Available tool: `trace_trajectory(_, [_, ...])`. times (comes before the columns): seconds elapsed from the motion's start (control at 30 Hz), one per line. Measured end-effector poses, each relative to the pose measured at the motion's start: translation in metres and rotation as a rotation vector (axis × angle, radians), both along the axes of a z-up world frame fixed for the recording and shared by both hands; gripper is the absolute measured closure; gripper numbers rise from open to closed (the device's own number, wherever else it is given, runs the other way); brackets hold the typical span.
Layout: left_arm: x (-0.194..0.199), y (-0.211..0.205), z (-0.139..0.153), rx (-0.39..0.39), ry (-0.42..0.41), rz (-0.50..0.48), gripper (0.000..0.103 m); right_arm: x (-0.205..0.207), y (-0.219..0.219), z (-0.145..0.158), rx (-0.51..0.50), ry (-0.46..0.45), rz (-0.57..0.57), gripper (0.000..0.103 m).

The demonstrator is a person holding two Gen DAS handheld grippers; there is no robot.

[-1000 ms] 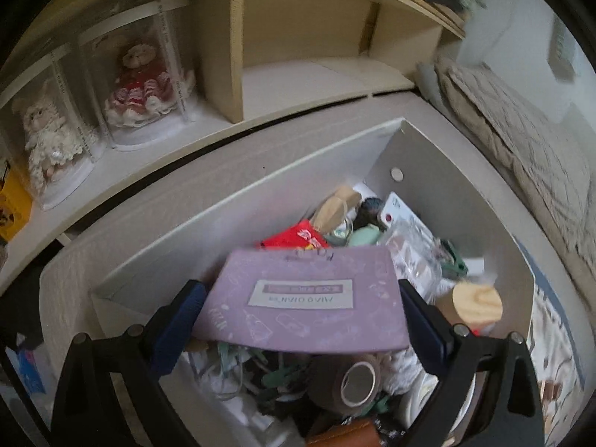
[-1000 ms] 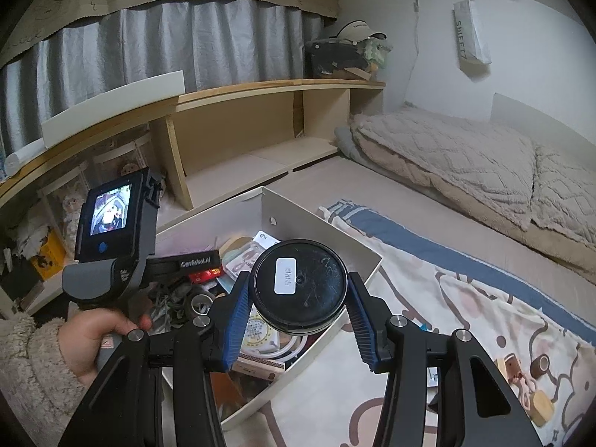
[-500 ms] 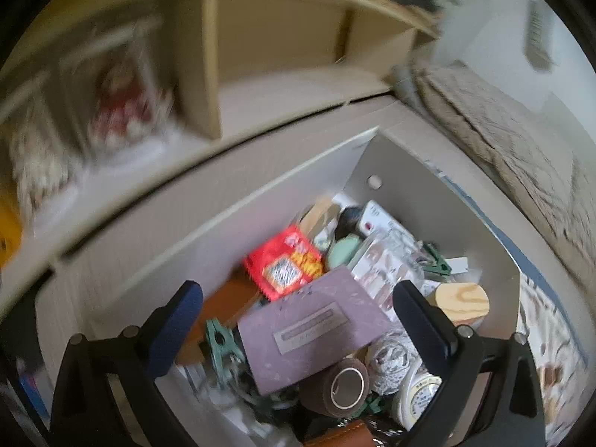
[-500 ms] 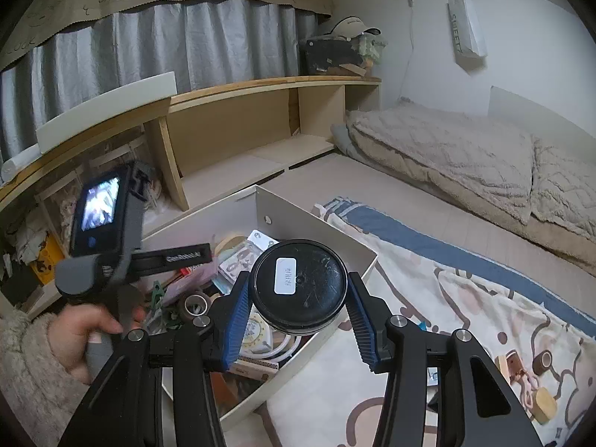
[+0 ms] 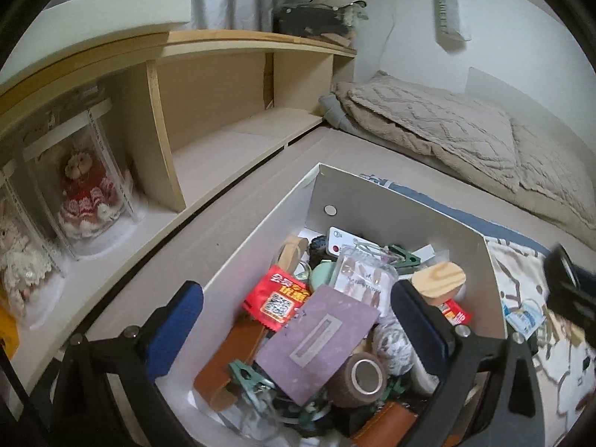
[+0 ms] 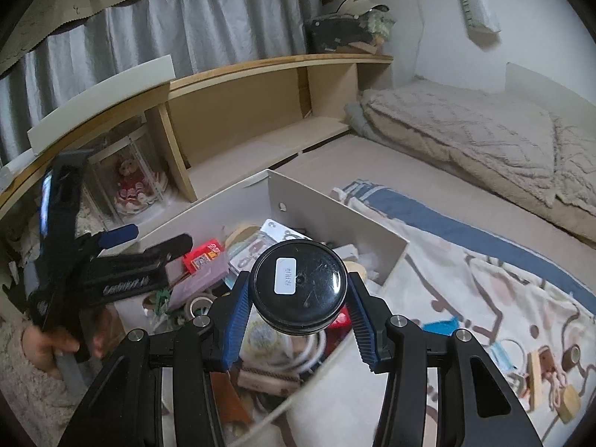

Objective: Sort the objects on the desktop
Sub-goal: 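Carry the lilac card with the left tool over the white box and drop it in, then lower the black jar into the white box with the right tool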

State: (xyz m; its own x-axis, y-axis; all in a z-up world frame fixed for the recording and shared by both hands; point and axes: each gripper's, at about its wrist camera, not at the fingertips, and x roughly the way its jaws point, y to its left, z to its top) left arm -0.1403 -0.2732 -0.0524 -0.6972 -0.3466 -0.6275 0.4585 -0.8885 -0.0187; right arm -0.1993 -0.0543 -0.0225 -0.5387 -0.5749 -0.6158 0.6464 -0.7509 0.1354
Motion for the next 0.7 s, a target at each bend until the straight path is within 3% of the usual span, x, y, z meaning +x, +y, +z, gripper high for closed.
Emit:
trace_trajectory(0.17, [0.010, -0.004, -0.011, -0.017, 0.014, -0.040, 0.002, -0.024, -0.029, -0.006, -0.002, -0.036, 0.019, 0.053])
trace_trajectory(0.33, [0.013, -0.010, -0.025, 0.016, 0.020, -0.083, 0.002, -0.052, -0.065, -0.018, 0.028, -0.133, 0.055, 0.053])
trace_trajectory(0.7, [0.032, -0.022, -0.015, 0.077, 0.093, -0.169, 0.004, -0.105, -0.147, -0.042, 0.183, -0.203, 0.118, 0.053])
